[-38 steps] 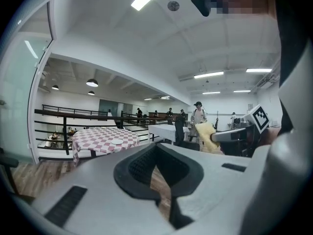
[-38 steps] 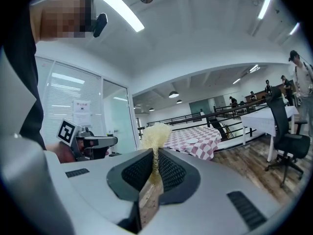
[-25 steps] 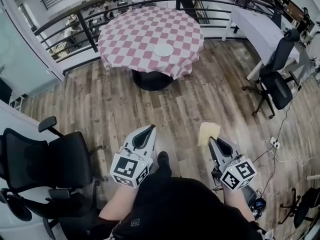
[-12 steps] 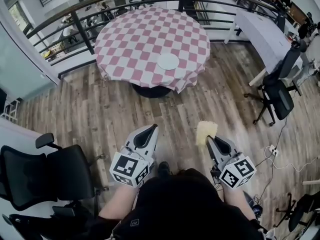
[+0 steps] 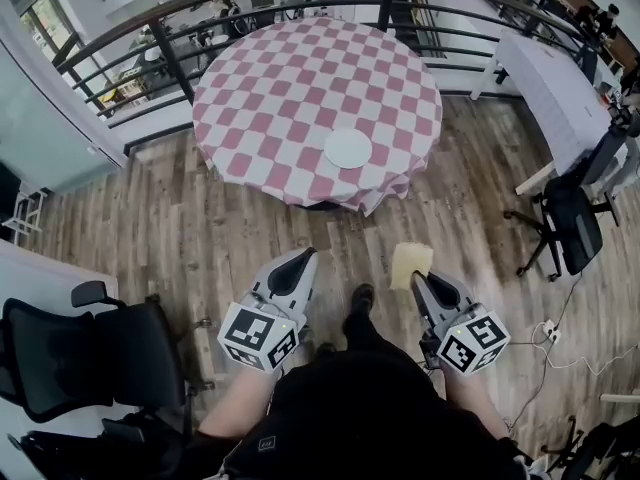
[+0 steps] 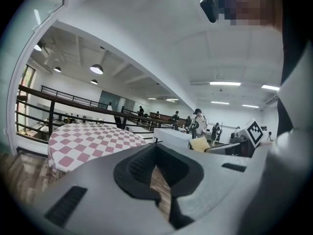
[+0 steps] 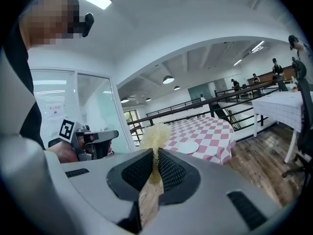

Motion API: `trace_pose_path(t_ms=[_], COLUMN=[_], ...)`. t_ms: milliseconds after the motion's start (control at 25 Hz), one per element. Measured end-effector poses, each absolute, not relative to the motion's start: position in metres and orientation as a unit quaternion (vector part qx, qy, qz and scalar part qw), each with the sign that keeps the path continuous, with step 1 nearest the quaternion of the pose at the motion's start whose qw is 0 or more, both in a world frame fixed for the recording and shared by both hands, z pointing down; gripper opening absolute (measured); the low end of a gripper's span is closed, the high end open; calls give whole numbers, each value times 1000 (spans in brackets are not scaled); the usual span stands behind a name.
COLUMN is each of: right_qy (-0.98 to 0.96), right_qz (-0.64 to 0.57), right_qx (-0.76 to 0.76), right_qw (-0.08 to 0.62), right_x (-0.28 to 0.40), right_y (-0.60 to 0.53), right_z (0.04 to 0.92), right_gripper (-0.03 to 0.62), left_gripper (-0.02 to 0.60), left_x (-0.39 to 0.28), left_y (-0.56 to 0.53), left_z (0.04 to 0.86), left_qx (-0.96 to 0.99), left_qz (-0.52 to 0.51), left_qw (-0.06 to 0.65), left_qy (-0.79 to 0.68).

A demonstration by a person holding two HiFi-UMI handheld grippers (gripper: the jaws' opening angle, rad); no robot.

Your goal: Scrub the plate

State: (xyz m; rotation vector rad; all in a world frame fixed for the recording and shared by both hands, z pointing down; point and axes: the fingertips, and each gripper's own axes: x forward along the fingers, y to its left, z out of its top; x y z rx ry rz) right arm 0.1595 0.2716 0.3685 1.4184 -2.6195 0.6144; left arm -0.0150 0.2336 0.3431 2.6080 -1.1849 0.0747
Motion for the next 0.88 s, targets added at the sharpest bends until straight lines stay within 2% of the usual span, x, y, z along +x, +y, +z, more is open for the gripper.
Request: trace_pose_path(t_ms=[400,520,720,880], right_qy=[-879,-876,-886,-895], right_qz=[193,214,216,200], right_qx=[434,429,404,390], right_qw=[44,52,72,83], right_x=[218,210,195,170], right_y=[139,94,59,19], right_z=[340,320,363,365], right_gripper=[38,38,38,38], left_gripper=[4,3,5,5], left_x=[41,36,39,23], left_y=[109,64,34,-3], left_z=[315,289,340,353], left_qx=[890,887,888,889], left_qz=[49,58,63,55], left_qw=[130,143,154,157], left_qy=[-433,-435,-429,-427])
